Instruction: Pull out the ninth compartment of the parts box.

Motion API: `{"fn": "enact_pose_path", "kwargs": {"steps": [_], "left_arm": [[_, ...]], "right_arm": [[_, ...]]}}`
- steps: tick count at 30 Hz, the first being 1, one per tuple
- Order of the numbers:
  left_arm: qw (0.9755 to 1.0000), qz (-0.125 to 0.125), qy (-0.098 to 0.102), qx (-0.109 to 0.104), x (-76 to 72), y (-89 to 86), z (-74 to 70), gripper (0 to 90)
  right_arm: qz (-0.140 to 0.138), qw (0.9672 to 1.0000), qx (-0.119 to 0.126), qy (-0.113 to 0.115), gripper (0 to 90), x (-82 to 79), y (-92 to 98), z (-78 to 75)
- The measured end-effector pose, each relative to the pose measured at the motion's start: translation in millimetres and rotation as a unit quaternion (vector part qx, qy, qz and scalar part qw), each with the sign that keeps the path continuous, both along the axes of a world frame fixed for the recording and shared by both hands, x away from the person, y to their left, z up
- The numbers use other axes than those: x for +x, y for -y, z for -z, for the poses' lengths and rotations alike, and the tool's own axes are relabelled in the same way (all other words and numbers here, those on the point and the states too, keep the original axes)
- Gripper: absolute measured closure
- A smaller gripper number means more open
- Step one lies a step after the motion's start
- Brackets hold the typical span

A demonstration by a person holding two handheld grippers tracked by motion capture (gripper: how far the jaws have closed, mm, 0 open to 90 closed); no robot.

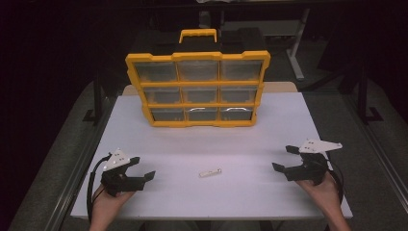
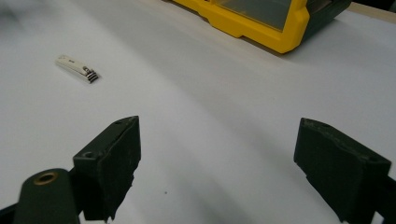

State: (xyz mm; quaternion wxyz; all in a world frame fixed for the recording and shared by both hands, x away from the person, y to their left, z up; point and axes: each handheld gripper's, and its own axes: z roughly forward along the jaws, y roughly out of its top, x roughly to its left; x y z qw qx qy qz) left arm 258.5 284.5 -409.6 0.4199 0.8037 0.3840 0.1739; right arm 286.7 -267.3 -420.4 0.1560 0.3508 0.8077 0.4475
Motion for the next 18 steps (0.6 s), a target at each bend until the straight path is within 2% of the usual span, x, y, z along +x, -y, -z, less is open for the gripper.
{"fn": "enact_pose_path", "kwargs": {"steps": [7, 15, 18], "left_arm": [[1.0, 0.0, -0.004, -0.001, 0.6, 0.5, 1.3, 19.9], [1.0, -0.002, -0.007, -0.005, 0.1, 0.6, 2.1, 20.4], [1.0, 0.002, -0.006, 0.0, 0.8, -0.1, 2.2, 20.7]], "right_arm": [[-0.002, 1.0, 0.009, -0.001, 13.9, 0.0, 1.1, -0.8], [-0.002, 1.0, 0.008, 0.001, 13.9, -0.8, 0.2, -0.8], [-0.002, 1.0, 0.008, 0.001, 13.9, -0.7, -0.8, -1.1]]}}
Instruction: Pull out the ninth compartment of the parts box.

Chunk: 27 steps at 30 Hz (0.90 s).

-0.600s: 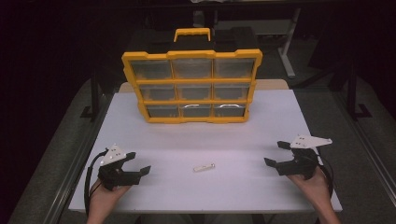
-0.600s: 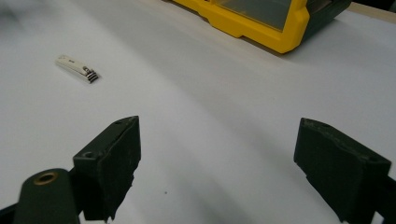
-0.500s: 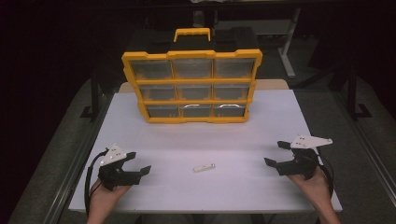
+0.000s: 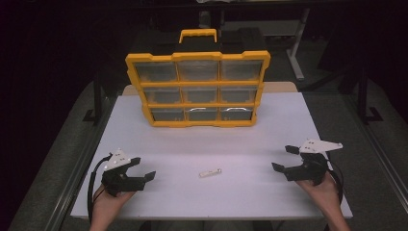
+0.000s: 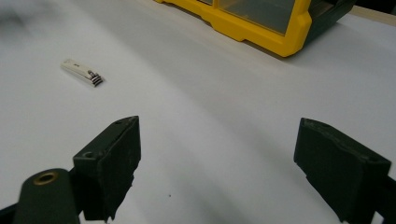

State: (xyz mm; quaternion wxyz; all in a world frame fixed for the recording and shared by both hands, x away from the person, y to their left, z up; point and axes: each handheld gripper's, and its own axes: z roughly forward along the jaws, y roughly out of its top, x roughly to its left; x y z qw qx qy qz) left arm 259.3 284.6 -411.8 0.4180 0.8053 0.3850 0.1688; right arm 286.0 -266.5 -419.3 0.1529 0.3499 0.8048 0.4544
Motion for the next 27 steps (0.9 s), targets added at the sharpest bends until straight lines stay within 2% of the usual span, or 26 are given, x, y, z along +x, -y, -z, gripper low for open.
{"fn": "enact_pose_path", "kwargs": {"steps": [19, 24, 26, 27], "left_arm": [[0.9998, 0.013, -0.007, -0.01, 5.2, 4.1, 2.0, 22.8], [0.9991, 0.025, -0.013, -0.032, 8.4, 9.4, 1.8, 22.8], [0.9975, 0.037, -0.012, -0.059, 8.4, 12.5, 0.2, 22.7], [0.9975, 0.037, -0.012, -0.059, 8.4, 12.5, 0.2, 22.7]], "right_arm": [[0.0, 1.0, 0.0, 0.0, 13.9, -0.3, 0.5, 0.5], [0.003, 1.0, 0.002, 0.002, 13.9, -0.3, 2.5, -0.2], [0.004, 0.9999, 0.012, 0.001, 13.9, 0.0, 2.8, -1.4], [0.004, 0.9999, 0.012, 0.001, 13.9, 0.0, 2.8, -1.4]]}}
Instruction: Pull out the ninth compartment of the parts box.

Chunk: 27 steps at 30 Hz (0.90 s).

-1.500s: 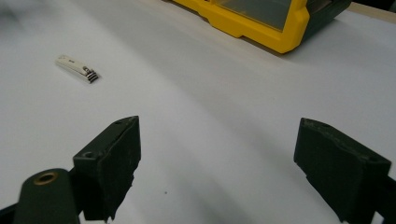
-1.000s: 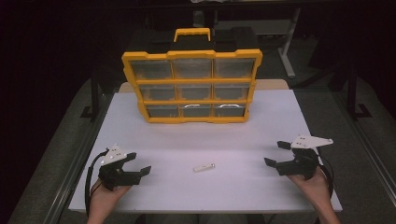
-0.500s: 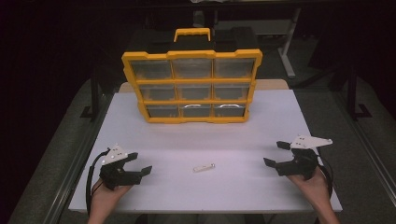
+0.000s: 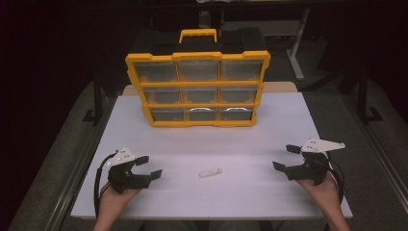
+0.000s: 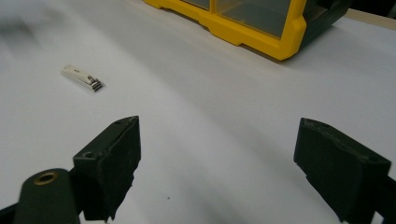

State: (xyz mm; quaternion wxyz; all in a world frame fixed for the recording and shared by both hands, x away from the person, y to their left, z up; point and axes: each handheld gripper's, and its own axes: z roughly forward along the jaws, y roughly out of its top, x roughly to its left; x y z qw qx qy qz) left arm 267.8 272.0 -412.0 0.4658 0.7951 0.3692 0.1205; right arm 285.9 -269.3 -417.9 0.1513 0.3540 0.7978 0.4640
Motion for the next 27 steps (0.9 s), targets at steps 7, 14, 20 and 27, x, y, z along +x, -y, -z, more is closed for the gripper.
{"fn": "enact_pose_path", "kwargs": {"steps": [7, 14, 20, 27], "left_arm": [[0.9997, 0.01, -0.008, -0.021, 5.2, 8.7, -0.3, 24.2], [0.9976, 0.06, -0.013, -0.032, 11.6, 24.7, -4.8, 24.2], [0.9951, 0.088, -0.014, -0.043, 14.2, 41.5, -10.2, 26.7], [0.9929, 0.112, -0.019, -0.038, 26.3, 59.6, -11.4, 26.5]], "right_arm": [[-0.002, 1.0, -0.006, -0.002, 14.0, -1.5, -0.7, 0.2], [0.003, 1.0, -0.001, -0.001, 14.0, -0.9, 2.9, 0.2], [0.002, 1.0, -0.003, 0.0, 14.0, -1.6, 2.0, 0.4], [0.001, 1.0, -0.007, -0.004, 14.0, -1.0, 1.0, 1.3]]}}
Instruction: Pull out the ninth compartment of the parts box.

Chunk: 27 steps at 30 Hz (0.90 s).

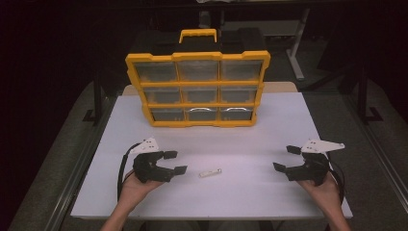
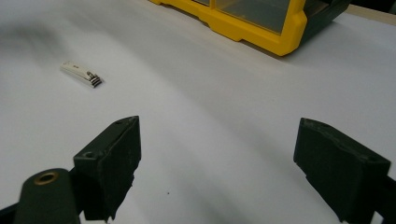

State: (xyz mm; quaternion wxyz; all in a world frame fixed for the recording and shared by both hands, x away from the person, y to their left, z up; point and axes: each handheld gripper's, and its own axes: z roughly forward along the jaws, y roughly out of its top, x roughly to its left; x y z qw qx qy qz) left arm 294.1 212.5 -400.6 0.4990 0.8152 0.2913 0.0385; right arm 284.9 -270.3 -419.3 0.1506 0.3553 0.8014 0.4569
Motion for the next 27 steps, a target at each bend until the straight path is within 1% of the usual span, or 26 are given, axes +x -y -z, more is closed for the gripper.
{"fn": "enact_pose_path", "kwargs": {"steps": [1, 2, 3, 5, 6, 7, 9, 11, 12, 13, 15, 16, 18, 19, 20, 23, 24, 25, 26, 27], "left_arm": [[1.0, 0.004, -0.009, -0.001, 3.2, 3.1, 0.1, 26.5], [0.9999, 0.007, -0.012, -0.006, 5.0, 4.9, 0.1, 26.5], [0.9999, 0.007, -0.012, -0.006, 5.0, 4.9, 0.1, 26.2], [0.9995, 0.012, -0.019, -0.021, 8.3, 9.9, -0.8, 26.2], [0.9995, 0.012, -0.019, -0.021, 8.3, 9.9, -0.8, 26.2], [0.9993, 0.013, -0.019, -0.028, 9.5, 11.6, -0.9, 26.2], [0.9983, 0.02, -0.027, -0.048, 12.7, 14.5, -0.7, 26.3], [0.9972, 0.022, -0.035, -0.062, 15.6, 17.6, -0.6, 26.7], [0.9967, 0.025, -0.038, -0.068, 16.9, 19.4, -0.7, 31.0], [0.9962, 0.029, -0.04, -0.071, 18.3, 21.1, -0.9, 31.0], [0.9956, 0.031, -0.047, -0.075, 21.2, 25.4, -1.8, 31.6], [0.9956, 0.032, -0.046, -0.074, 22.8, 27.7, -1.8, 31.4], [0.9965, 0.028, -0.045, -0.065, 25.8, 32.1, -1.4, 29.2], [0.9968, 0.022, -0.047, -0.061, 28.9, 37.5, -0.3, 29.5], [0.9968, 0.022, -0.047, -0.061, 28.9, 37.5, -0.3, 29.7], [0.9966, 0.016, -0.052, -0.061, 34.8, 46.1, -0.1, 29.7], [0.9962, 0.016, -0.056, -0.064, 36.4, 49.1, -0.6, 29.7], [0.9955, 0.021, -0.06, -0.071, 40.1, 54.8, -1.3, 29.7], [0.9955, 0.021, -0.06, -0.071, 40.1, 54.8, -1.3, 29.7], [0.9946, 0.019, -0.067, -0.077, 43.9, 62.1, -1.6, 29.4]], "right_arm": [[0.001, 1.0, 0.001, 0.0, 14.1, -0.2, 0.3, -0.1], [0.001, 1.0, 0.001, 0.002, 14.1, -0.1, 0.7, -0.2], [0.001, 1.0, 0.003, 0.003, 14.1, 0.1, 1.0, -0.3], [0.0, 1.0, 0.003, 0.002, 14.0, 0.7, 1.1, 0.3], [0.0, 1.0, 0.003, 0.002, 14.0, 0.7, 1.1, 0.3], [-0.001, 1.0, 0.0, -0.002, 14.1, 1.1, 0.9, 1.4], [-0.001, 1.0, -0.002, -0.001, 14.0, 1.1, 0.8, 1.7], [0.001, 1.0, -0.004, 0.0, 14.1, 0.8, 0.9, 1.5], [0.002, 1.0, -0.005, 0.002, 14.0, 0.7, 1.6, 0.5], [0.002, 1.0, -0.005, 0.002, 14.0, 0.7, 1.6, 0.5], [0.002, 1.0, -0.003, 0.003, 14.1, 0.9, 2.2, 0.0], [0.003, 1.0, -0.003, 0.004, 14.0, 0.9, 2.1, 0.1], [0.003, 1.0, -0.003, 0.0, 14.0, 2.5, 1.1, 0.6], [0.002, 1.0, -0.003, 0.001, 14.0, 3.0, 0.8, 0.6], [0.002, 1.0, -0.003, 0.003, 14.1, 3.4, 0.5, 0.5], [0.0, 1.0, -0.005, 0.0, 14.0, 3.9, -0.6, 0.7], [0.0, 1.0, -0.005, 0.0, 14.0, 3.9, -0.6, 0.7], [-0.001, 1.0, -0.007, -0.001, 14.1, 4.4, -1.4, 1.1], [-0.001, 1.0, -0.007, -0.001, 14.1, 4.4, -1.4, 1.1], [-0.002, 1.0, -0.008, 0.001, 14.1, 4.7, -1.8, 1.4]]}}
